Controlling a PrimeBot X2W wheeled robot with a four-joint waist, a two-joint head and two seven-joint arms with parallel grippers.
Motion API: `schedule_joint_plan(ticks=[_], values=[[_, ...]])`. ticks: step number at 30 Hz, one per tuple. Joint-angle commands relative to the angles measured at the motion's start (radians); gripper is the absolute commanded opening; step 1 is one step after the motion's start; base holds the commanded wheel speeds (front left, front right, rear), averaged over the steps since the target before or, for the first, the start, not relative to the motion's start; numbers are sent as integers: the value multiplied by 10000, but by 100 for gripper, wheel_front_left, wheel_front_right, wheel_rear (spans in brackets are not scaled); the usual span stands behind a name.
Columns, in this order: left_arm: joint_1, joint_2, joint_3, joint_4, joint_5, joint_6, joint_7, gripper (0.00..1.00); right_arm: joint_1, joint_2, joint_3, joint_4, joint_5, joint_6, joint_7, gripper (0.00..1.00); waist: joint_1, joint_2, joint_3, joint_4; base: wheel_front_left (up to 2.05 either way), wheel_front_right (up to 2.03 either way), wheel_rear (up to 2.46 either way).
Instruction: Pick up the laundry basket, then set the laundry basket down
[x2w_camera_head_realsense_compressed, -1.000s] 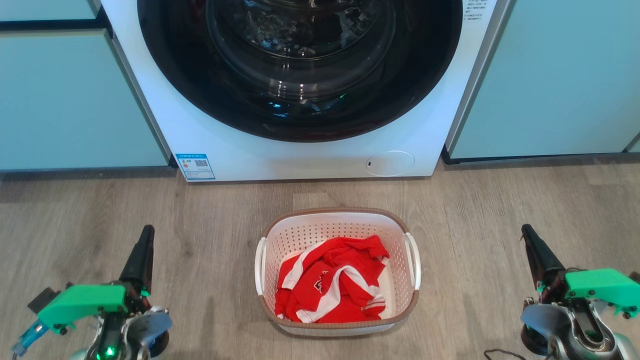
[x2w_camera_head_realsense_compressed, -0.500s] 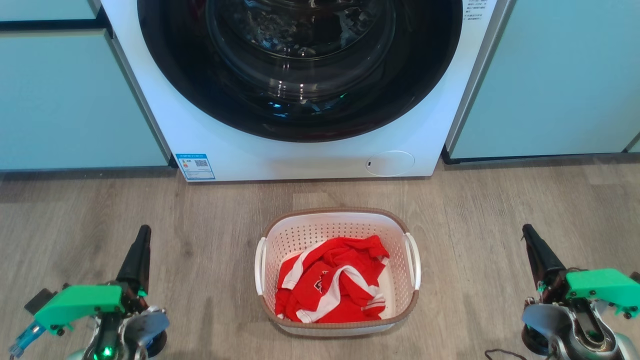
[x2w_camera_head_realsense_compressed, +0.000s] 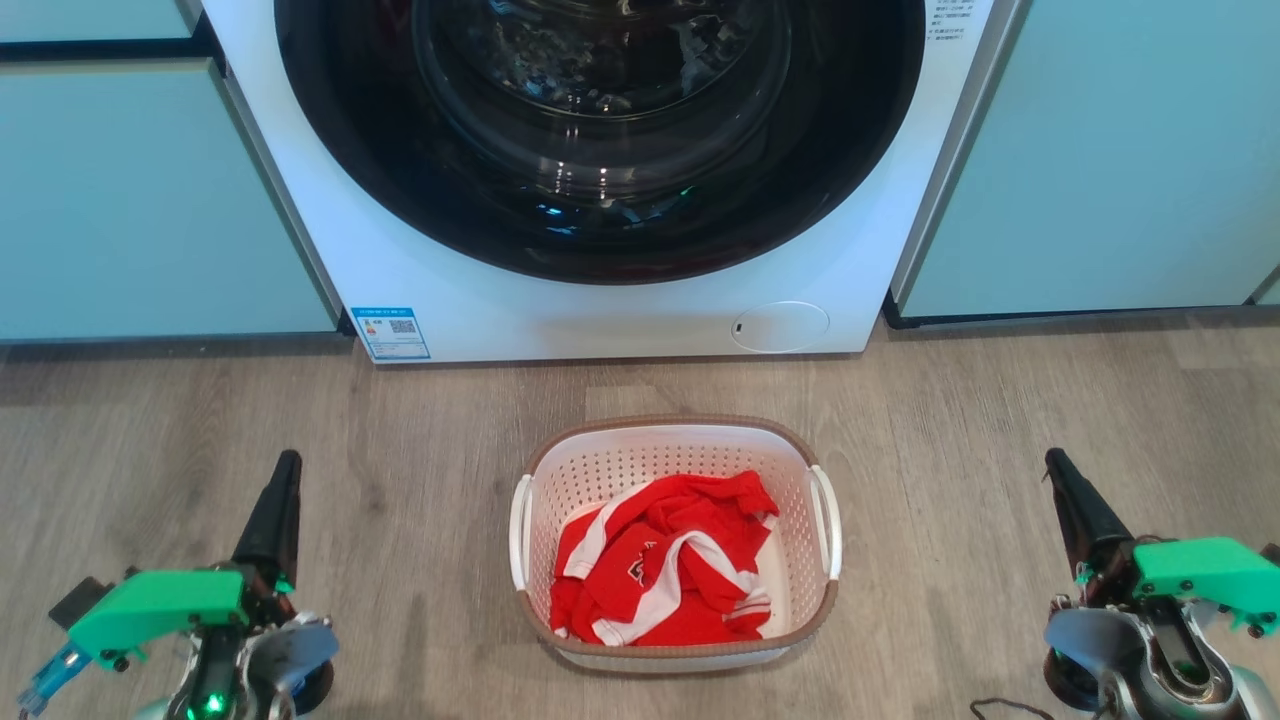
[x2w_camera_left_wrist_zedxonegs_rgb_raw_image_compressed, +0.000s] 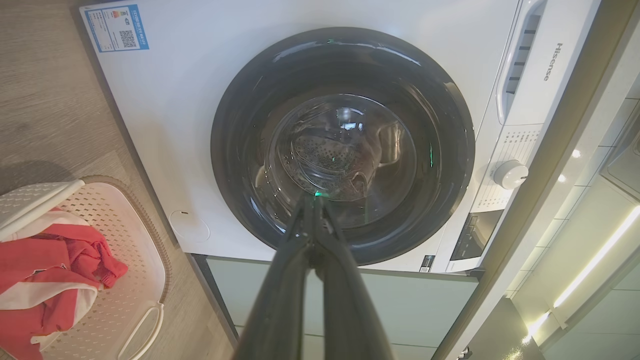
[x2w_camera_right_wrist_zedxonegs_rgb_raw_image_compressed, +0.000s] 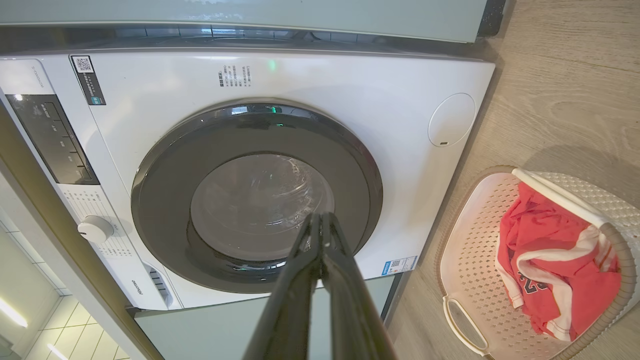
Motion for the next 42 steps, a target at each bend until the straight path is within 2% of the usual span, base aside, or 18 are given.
schedule_joint_plan(ticks=[1, 42], values=[[-596, 40, 328, -292, 82, -67, 66, 0, -466, -35, 151, -316, -64, -15, 45, 0, 0, 0, 0, 0, 0, 0, 0], [-601, -1, 387, -290, 130, -67, 113, 0, -473, 18, 74, -311, -129, -15, 106, 0, 0, 0, 0, 0, 0, 0, 0]])
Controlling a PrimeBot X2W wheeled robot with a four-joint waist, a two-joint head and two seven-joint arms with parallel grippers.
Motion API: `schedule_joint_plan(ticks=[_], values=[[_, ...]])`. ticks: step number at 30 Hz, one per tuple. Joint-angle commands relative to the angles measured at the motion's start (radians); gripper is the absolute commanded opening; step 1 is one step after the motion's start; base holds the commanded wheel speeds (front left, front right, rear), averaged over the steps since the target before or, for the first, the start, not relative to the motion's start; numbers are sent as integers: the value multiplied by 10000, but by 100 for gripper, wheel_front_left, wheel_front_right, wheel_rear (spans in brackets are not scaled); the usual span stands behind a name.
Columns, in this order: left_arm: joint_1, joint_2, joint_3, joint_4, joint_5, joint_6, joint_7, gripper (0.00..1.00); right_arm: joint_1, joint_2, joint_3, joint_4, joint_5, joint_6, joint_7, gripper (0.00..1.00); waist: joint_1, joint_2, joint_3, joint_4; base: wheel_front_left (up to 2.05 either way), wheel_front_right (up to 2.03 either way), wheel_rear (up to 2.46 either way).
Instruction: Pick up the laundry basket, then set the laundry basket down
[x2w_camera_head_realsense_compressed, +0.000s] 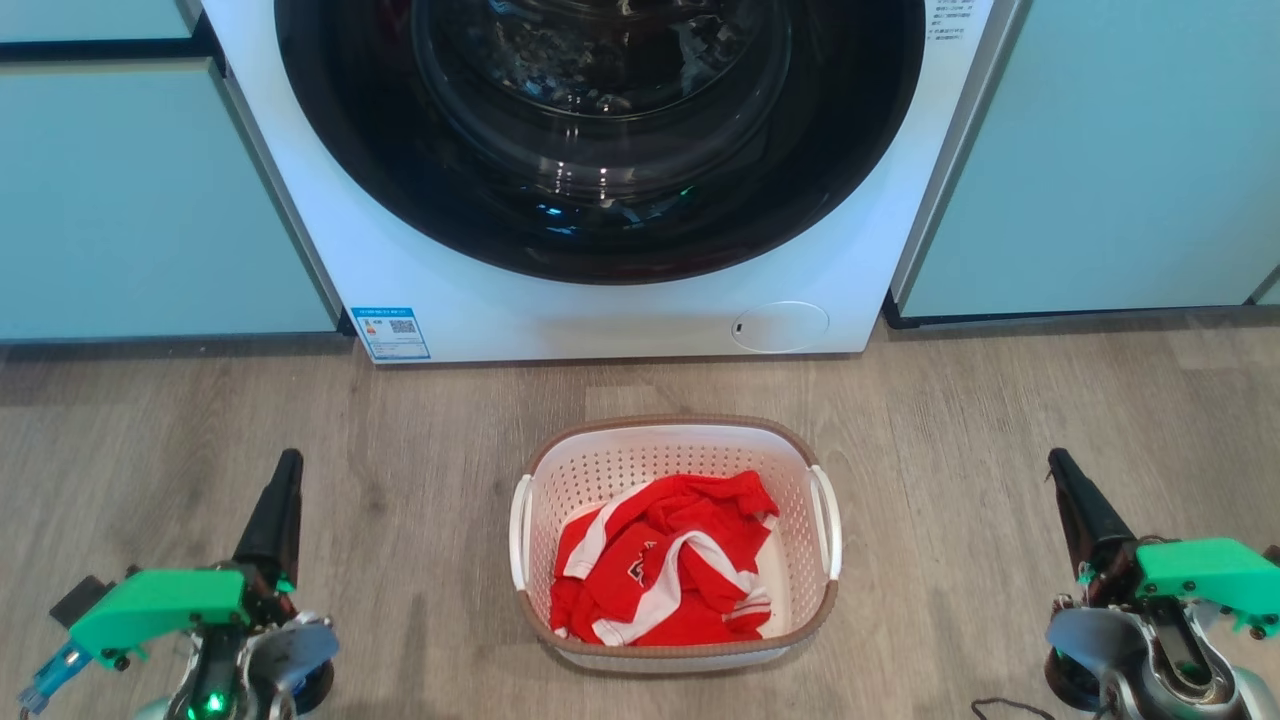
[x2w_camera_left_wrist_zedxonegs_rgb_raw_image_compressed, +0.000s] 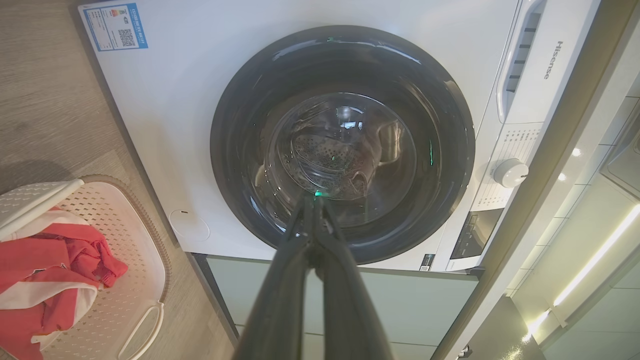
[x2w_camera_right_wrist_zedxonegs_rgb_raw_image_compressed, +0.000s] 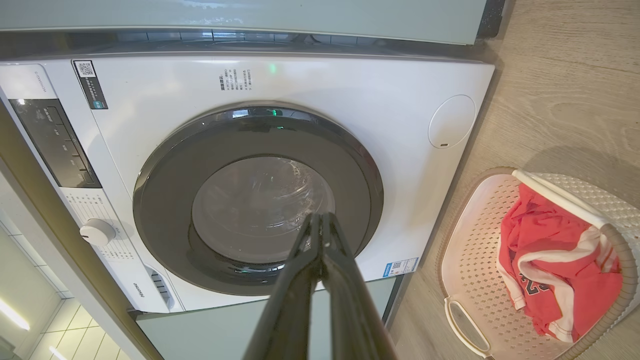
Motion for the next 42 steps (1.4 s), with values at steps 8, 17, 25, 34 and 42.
schedule_joint_plan(ticks=[8, 17, 25, 34, 42], values=[[-591, 32, 351, -290, 78, -67, 39, 0, -474, -30, 170, -311, -122, -15, 100, 0, 0, 0, 0, 0, 0, 0, 0], [-591, 27, 359, -289, 84, -67, 45, 0, -475, -23, 160, -310, -131, -15, 108, 0, 0, 0, 0, 0, 0, 0, 0], [-592, 22, 365, -289, 89, -67, 51, 0, -476, -17, 151, -310, -138, -15, 115, 0, 0, 0, 0, 0, 0, 0, 0], [-593, 18, 372, -289, 95, -67, 56, 0, -477, -10, 142, -309, -146, -15, 122, 0, 0, 0, 0, 0, 0, 0, 0], [-593, 14, 377, -289, 99, -67, 60, 0, -477, -5, 135, -309, -152, -15, 128, 0, 0, 0, 0, 0, 0, 0, 0]])
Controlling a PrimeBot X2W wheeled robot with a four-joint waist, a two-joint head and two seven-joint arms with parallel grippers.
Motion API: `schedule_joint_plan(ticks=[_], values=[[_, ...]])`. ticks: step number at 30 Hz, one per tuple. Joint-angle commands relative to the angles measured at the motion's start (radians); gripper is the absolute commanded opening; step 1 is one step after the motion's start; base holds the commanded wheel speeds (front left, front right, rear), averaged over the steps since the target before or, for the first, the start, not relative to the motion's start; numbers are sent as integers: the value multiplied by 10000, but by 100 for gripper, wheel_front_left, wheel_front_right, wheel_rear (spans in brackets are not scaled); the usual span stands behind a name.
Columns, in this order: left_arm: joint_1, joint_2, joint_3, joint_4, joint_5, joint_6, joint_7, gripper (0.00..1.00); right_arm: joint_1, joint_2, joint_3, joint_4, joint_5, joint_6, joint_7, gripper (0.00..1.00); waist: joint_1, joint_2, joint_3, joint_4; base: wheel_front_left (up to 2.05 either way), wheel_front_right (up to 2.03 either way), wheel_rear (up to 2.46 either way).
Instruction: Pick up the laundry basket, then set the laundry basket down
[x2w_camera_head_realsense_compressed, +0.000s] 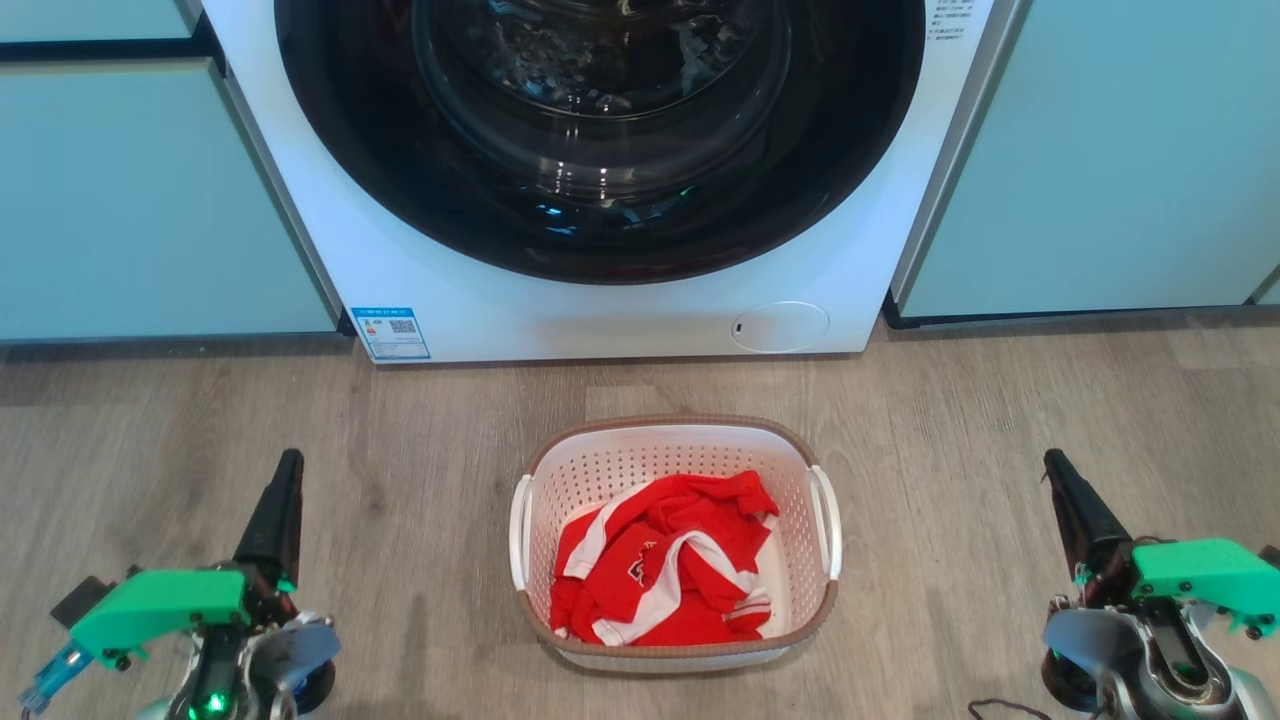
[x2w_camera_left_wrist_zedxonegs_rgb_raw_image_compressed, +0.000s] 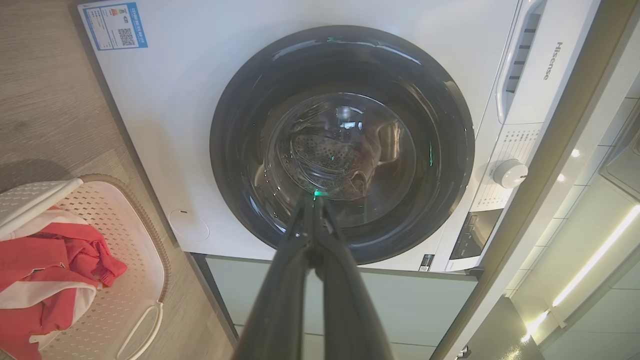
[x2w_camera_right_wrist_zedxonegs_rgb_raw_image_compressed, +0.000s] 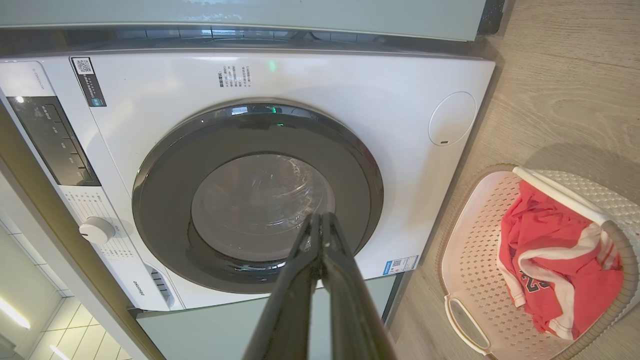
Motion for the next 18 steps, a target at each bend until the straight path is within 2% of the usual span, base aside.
schedule_joint_plan(ticks=[1, 18], values=[[-592, 46, 357, -289, 98, -67, 53, 0, -477, -84, 169, -311, -70, -15, 56, 0, 0, 0, 0, 0, 0, 0, 0], [-593, 40, 365, -289, 105, -67, 60, 0, -478, -75, 157, -310, -80, -15, 65, 0, 0, 0, 0, 0, 0, 0, 0]])
